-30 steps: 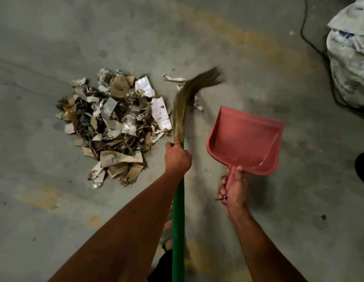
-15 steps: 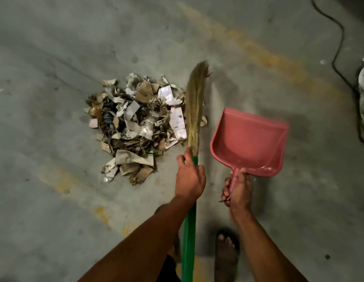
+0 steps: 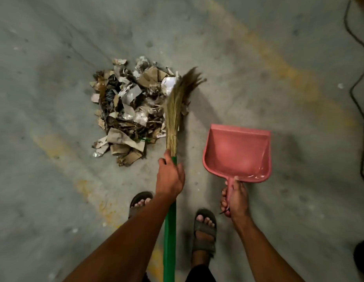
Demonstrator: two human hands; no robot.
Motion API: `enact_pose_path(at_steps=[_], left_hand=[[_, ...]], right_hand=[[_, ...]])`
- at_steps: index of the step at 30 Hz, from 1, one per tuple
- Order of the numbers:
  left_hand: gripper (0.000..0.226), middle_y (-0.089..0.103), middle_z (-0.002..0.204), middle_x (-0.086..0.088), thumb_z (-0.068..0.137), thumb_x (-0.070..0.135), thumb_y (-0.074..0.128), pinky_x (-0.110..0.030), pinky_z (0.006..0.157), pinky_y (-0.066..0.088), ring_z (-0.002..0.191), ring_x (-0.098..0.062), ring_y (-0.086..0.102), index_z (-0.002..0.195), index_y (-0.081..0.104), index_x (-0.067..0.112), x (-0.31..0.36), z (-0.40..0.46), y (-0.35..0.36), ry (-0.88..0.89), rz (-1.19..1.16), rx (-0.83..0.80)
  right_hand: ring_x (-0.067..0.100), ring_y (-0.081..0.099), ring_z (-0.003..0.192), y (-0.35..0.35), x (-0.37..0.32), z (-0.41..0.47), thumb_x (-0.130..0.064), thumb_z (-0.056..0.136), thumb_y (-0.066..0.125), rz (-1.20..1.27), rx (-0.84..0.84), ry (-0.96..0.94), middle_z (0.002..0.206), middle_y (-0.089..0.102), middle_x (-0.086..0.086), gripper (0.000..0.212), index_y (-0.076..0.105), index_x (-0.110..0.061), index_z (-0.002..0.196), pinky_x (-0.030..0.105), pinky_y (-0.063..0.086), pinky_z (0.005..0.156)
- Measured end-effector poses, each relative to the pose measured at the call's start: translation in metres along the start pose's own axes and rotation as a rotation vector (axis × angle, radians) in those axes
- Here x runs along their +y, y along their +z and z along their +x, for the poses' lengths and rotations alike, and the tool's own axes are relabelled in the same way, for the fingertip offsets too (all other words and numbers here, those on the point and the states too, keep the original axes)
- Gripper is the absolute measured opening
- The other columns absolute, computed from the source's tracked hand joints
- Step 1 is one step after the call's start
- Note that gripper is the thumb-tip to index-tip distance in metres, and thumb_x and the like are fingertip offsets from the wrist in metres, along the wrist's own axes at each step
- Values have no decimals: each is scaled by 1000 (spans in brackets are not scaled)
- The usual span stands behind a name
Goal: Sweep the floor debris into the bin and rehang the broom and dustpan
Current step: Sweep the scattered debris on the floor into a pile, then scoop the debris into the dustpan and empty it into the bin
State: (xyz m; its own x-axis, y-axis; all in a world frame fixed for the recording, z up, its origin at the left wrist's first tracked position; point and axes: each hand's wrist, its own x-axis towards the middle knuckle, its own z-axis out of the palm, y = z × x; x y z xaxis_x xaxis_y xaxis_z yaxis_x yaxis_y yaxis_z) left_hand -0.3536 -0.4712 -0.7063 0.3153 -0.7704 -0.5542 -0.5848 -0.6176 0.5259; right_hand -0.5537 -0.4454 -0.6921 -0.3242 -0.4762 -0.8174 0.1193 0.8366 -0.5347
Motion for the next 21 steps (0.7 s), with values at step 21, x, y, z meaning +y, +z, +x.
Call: enact_pose_path(at_steps=[21], left_hand=[[43,69,103,-2,104,56,46,-55,68,64,77,-31,72,141,28,41,-39,88,-64,-123,-351,379]], right_hand=[[18,46,40,53,-20,52,-55,108,39,-682,-353,51,66,55,6,48,57,-16,87,21,34,41]])
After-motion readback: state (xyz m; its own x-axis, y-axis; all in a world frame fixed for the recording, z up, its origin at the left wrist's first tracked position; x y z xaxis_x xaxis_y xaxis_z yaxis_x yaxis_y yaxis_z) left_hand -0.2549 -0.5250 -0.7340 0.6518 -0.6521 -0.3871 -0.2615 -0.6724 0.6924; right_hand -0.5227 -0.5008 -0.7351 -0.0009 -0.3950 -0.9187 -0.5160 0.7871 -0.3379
